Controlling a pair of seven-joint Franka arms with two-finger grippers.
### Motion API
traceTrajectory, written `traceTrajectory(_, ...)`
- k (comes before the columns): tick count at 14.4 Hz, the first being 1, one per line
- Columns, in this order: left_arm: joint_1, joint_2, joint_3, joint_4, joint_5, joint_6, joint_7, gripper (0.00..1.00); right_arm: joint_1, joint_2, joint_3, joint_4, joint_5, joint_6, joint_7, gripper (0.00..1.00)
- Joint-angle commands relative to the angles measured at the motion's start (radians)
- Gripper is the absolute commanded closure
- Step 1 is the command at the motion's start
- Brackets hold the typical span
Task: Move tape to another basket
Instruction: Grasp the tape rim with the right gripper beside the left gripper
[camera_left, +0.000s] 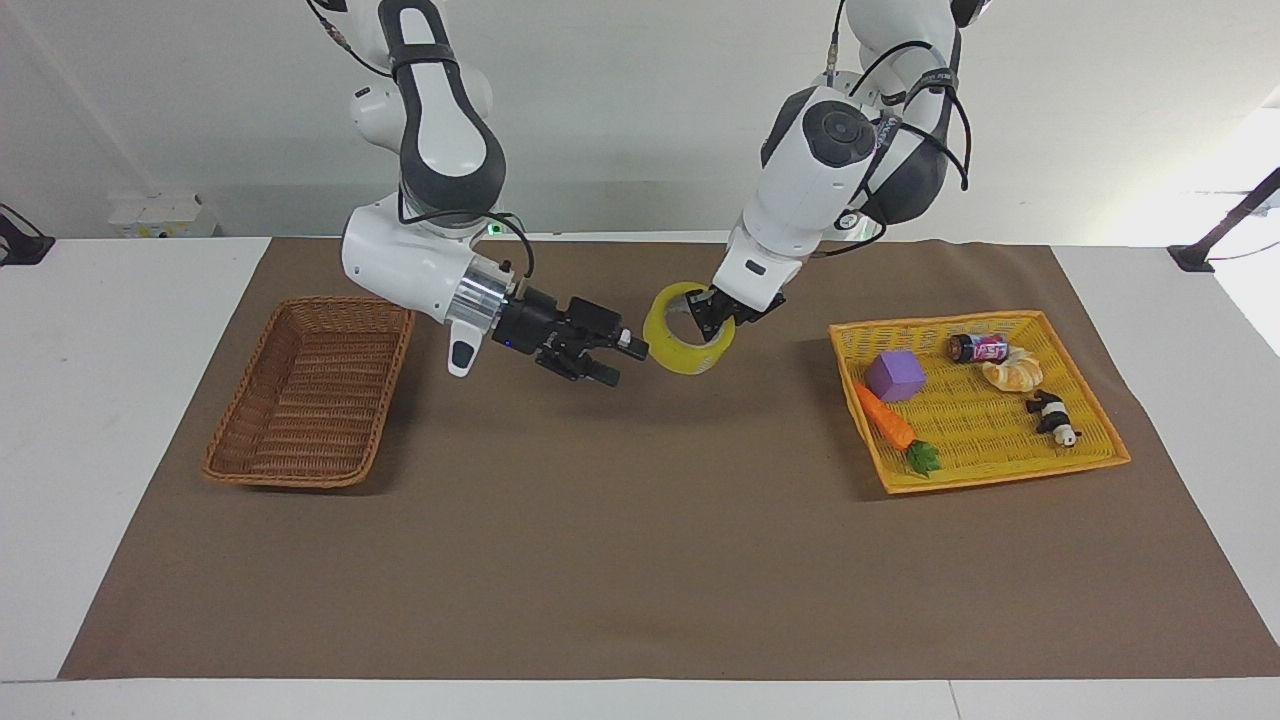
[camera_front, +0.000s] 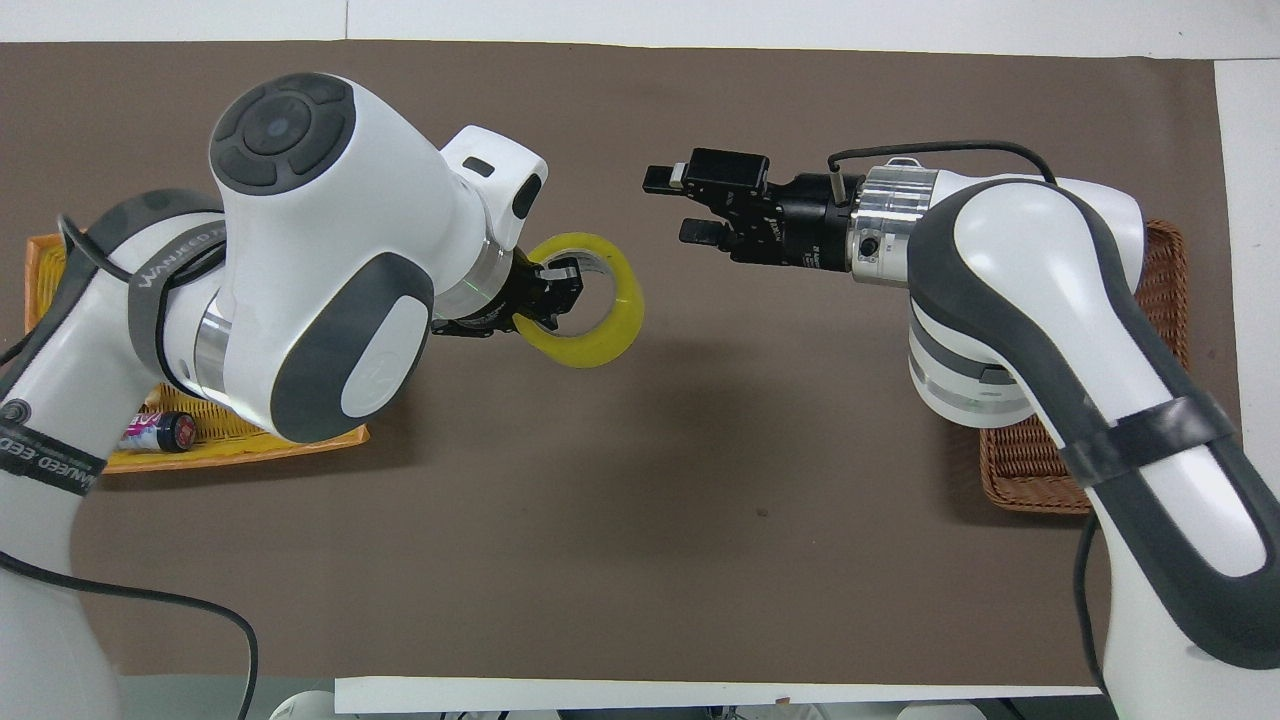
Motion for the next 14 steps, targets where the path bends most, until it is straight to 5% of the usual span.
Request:
traceTrajectory(1,0.008,-0.043,-0.003,-0.030,0.010,-0.001,0.010,0.99,0.028,-0.027,-0.004,-0.055,0.026,0.031,-0.024,0.01)
traceTrajectory(14,0.000,-0.046,-0.003,-0.031,0.010,0.001,-0.005,0.99,0.070,-0.039,0.002,-0.069,0.024,0.017,-0.017,0.01)
